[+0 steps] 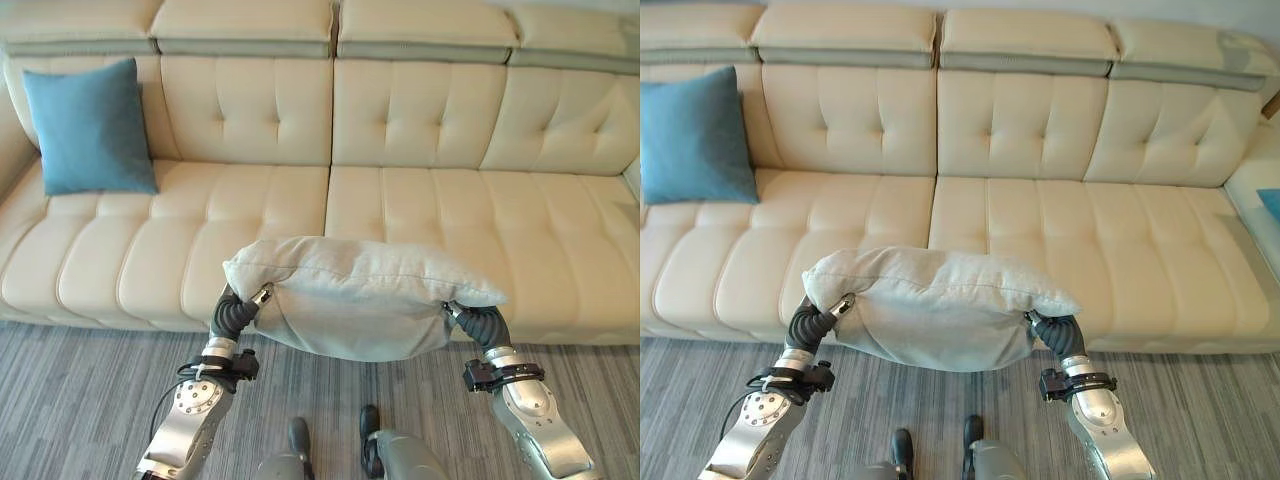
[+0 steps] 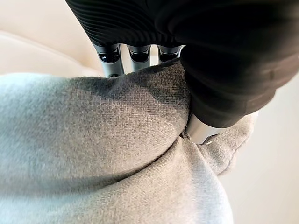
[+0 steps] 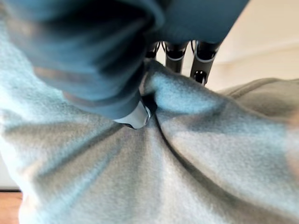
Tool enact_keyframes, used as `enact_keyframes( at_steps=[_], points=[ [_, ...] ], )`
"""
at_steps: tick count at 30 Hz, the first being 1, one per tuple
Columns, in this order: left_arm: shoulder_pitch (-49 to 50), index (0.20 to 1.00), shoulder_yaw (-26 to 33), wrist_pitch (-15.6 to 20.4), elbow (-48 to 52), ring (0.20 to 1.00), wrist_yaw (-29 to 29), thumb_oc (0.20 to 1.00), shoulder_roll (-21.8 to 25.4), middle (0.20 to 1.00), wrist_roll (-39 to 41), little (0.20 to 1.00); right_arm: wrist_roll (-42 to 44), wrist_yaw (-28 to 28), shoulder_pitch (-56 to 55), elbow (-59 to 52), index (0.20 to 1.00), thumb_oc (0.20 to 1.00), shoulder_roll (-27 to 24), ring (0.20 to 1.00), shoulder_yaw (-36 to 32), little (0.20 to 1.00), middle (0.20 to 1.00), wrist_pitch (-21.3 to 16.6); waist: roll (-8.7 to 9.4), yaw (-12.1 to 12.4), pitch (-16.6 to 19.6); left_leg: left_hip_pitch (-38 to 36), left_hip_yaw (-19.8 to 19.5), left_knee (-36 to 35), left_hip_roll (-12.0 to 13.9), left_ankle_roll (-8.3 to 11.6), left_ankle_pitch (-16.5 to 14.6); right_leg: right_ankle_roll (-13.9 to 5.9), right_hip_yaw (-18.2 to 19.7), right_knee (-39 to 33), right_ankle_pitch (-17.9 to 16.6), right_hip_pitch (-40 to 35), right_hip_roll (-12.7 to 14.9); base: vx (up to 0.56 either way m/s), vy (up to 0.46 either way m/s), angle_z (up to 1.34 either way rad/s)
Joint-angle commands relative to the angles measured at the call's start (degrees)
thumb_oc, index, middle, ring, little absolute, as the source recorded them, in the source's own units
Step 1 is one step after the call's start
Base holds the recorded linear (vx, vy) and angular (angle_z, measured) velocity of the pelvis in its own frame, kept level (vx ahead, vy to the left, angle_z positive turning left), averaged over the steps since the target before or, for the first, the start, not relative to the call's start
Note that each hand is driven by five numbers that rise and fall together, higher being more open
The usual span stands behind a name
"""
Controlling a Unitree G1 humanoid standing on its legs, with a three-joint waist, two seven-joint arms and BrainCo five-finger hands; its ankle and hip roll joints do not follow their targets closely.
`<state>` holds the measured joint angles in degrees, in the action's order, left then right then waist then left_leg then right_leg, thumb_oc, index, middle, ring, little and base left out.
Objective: Pick up all the scattered cushions and arrange them neatly on the sofa.
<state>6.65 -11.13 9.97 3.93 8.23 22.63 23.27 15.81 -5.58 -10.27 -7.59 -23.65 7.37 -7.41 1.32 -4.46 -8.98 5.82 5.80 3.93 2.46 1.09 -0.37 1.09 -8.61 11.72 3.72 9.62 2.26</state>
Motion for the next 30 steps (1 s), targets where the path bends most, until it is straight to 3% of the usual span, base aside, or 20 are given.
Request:
enact_keyframes(
  at_steps=[1, 6, 7, 9, 10, 14, 15, 16, 17, 21, 24, 25, 26, 30],
  points=[
    [-5.0, 0.2, 1.65, 4.29, 1.24, 0.2, -1.88, 0.2, 0.81, 0.2, -2.08, 0.2, 0.23, 1.69, 5.83, -3.56, 0.2, 0.2, -0.56, 0.2, 0.19, 0.2, 0.2, -5.3, -0.19, -0.88, 0.56, 0.71, 0.25, 3.82, 5.74, 5.55, 0.14, -6.56, 2.86, -5.99, -1.48, -3.6, 3.29, 0.12, -0.092, 0.22],
    [-5.26, 0.2, 1.92, 3.96, 1.3, 0.2, -2.33, 0.2, 0.0, 0.2, -1.96, 0.2, 1.55, 1.78, 5.39, -3.47, 0.2, 0.2, -0.12, 0.2, -0.17, 0.2, 0.2, -5.0, 0.43, -1.13, 1.42, 1.92, 2.29, 6.41, 6.56, 5.39, 0.22, -6.57, 0.64, -8.53, -1.85, -6.8, 4.05, 0.07, 0.0, 0.22],
    [-5.78, 0.2, 1.49, 3.66, 1.44, 0.2, -2.13, 0.2, -0.07, 0.2, -2.36, 0.2, 1.25, 1.15, 6.36, -4.15, 0.2, 0.2, -0.29, 0.2, -0.38, 0.2, 0.2, -4.83, 0.67, -0.96, 1.5, 2.76, 3.08, 6.46, 5.1, 4.63, -1.48, -6.94, 0.7, -8.93, -2.11, -6.94, 4.39, 0.06, 0.071, 0.32],
    [-5.99, 0.2, 1.46, 3.64, 1.46, 0.2, -2.15, 0.2, -0.03, 0.2, -2.57, 0.2, 1.49, 1.19, 6.53, -4.38, 0.2, 0.2, -0.16, 0.2, -0.53, 0.2, 0.2, -4.68, 0.62, -1.09, 1.84, 2.67, 3.76, 5.84, 4.84, 4.39, -2.13, -7.19, 0.82, -9.03, -2.2, -6.75, 4.57, 0.08, 0.156, 0.27],
    [-5.88, 0.2, 1.57, 3.67, 1.79, 0.2, -1.89, 0.2, 0.43, 0.2, -3.04, 0.2, 1.44, 1.23, 7.36, -4.85, 0.2, 0.2, 0.04, 0.2, 0.28, 0.2, 0.2, -4.5, 0.75, -0.73, 1.37, 2.87, 2.96, 6.96, 3.93, 3.63, -4.35, -7.76, 2.44, -7.93, -2.29, -6.19, 5.03, 0.1, 0.255, 0.15],
    [-5.08, 0.2, 2.42, 3.74, 2.82, 0.2, -1.82, 0.2, 1.21, 0.2, -3.32, 0.2, 1.8, 1.8, 8.17, -5.02, 0.2, 0.2, 0.76, 0.2, 0.69, 0.2, 0.2, -4.33, 1.17, -0.13, 1.43, 3.86, 2.94, 8.66, 2.53, 1.98, -6.47, -8.56, 4.16, -6.46, -2.32, -5.29, 6.12, 0.1, 0.221, -0.29],
    [-4.72, 0.2, 3.02, 3.51, 3.02, 0.2, -1.78, 0.2, 1.91, 0.2, -3.63, 0.2, 1.58, 2.3, 9.09, -4.95, 0.2, 0.2, 1.2, 0.2, 1.5, 0.2, 0.2, -3.9, 1.25, 0.79, 0.91, 3.19, 3.48, 8.77, 1.35, 0.18, -7.97, -9.61, 5.44, -2.33, -2.81, -3.65, 6.99, 0.12, 0.282, -0.42],
    [-4.76, 0.2, 3.04, 3.51, 3.01, 0.2, -1.78, 0.2, 1.94, 0.2, -3.62, 0.2, 1.58, 2.3, 9.13, -4.94, 0.2, 0.2, 1.22, 0.2, 1.5, 0.2, 0.2, -3.9, 1.33, 0.84, 1.04, 3.33, 3.58, 8.57, 1.28, 0.15, -7.69, -9.61, 5.54, -2.36, -2.98, -3.38, 7.05, 0.14, 0.376, -0.63],
    [-4.64, 0.2, 3.8, 3.59, 3.15, 0.2, -1.22, 0.2, 2.55, 0.2, -3.86, 0.2, 1.08, 2.66, 10.12, -5.07, 0.2, 0.2, 1.48, 0.2, 2.46, 0.2, 0.2, -3.75, 1.31, 1.07, -0.21, 1.84, 4.6, 8.31, 0.5, -1.63, -8.93, -10.6, 7.41, 4.51, -5.11, 0.1, 7.65, 0.06, 0.193, -0.62],
    [-5.0, 0.2, 3.77, 3.61, 2.74, 0.2, -0.83, 0.2, 2.74, 0.2, -4.56, 0.2, 1.6, 2.98, 11.11, -4.81, 0.2, 0.2, 2.13, 0.2, 3.72, 0.2, 0.2, -4.08, 1.02, 0.98, -1.51, -1.05, 6.23, 6.74, -0.44, -2.84, -9.65, -10.54, 7.12, 10.33, -6.83, 6.48, 6.76, 0.11, 0.188, -0.52],
    [-5.24, 0.2, 3.63, 3.79, 2.6, 0.2, -1.1, 0.2, 2.52, 0.2, -4.66, 0.2, 2.39, 3.22, 12.73, -4.85, 0.2, 0.2, 1.33, 0.2, 4.69, 0.2, 0.2, -4.2, 1.36, 0.13, -2.1, -4.9, 7.25, 4.68, -2.64, -3.01, -11.97, -10.14, 2.86, 1.75, -6.93, 10.62, 6.03, 0.24, 0.064, -0.27],
    [-5.24, 0.2, 3.61, 3.8, 2.58, 0.2, -1.11, 0.2, 2.43, 0.2, -4.66, 0.2, 2.4, 3.22, 12.73, -4.81, 0.2, 0.2, 1.24, 0.2, 4.7, 0.2, 0.2, -4.21, 0.93, -0.01, -2.4, -5.3, 7.0, 4.85, -2.26, -2.97, -12.42, -10.17, 2.48, 1.58, -6.75, 9.96, 5.76, 0.26, -0.027, -0.05],
    [-5.65, 0.2, 3.46, 3.72, 2.27, 0.2, -1.05, 0.2, 1.8, 0.2, -4.99, 0.2, 2.7, 3.25, 12.99, -4.9, 0.2, 0.2, 1.03, 0.2, 4.74, 0.2, 0.2, -4.17, 1.42, -0.68, -2.58, -6.59, 6.6, 4.92, -3.44, -2.86, -13.77, -10.56, 1.89, -4.04, -8.43, 11.78, 5.11, 0.2, -0.017, 0.0],
    [-6.27, 0.2, 2.94, 4.01, 1.26, 0.2, -0.73, 0.2, 0.4, 0.2, -5.44, 0.2, 2.47, 3.44, 12.57, -5.19, 0.2, 0.2, 0.88, 0.2, 4.8, 0.2, 0.2, -4.32, 1.1, -1.84, -2.69, -9.78, 4.94, 5.0, -3.39, -2.16, -16.1, -11.43, 2.19, -6.8, -10.2, 14.47, 4.46, 0.28, -0.081, 0.2]
  ],
)
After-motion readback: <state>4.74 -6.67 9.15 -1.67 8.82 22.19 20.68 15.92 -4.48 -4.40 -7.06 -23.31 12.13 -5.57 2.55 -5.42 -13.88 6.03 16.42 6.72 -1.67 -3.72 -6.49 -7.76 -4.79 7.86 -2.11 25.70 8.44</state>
